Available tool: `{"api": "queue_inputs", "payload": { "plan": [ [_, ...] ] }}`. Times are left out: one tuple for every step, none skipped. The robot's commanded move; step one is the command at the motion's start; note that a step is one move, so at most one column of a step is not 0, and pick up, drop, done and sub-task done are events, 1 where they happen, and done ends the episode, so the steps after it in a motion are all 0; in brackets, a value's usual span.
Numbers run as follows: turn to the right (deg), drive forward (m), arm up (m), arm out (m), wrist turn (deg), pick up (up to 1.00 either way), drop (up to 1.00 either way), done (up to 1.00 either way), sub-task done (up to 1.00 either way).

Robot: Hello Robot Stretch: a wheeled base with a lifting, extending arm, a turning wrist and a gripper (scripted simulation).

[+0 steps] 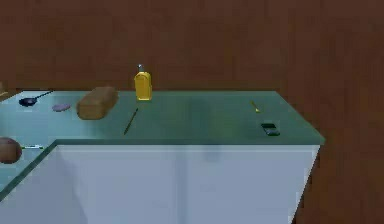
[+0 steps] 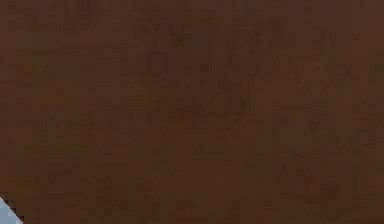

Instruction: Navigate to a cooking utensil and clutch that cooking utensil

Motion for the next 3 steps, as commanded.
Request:
{"api": "queue_inputs", "payload": {
  "plan": [
    [-45.0, 0.00, 0.00, 0.00, 0.0, 0.00, 0.00, 0.00, 0.00],
    [-45.0, 0.00, 0.00, 0.00, 0.0, 0.00, 0.00, 0.00, 0.00],
    [-45.0, 0.00, 0.00, 0.00, 0.0, 0.00, 0.00, 0.00, 0.00]
  ]
}}
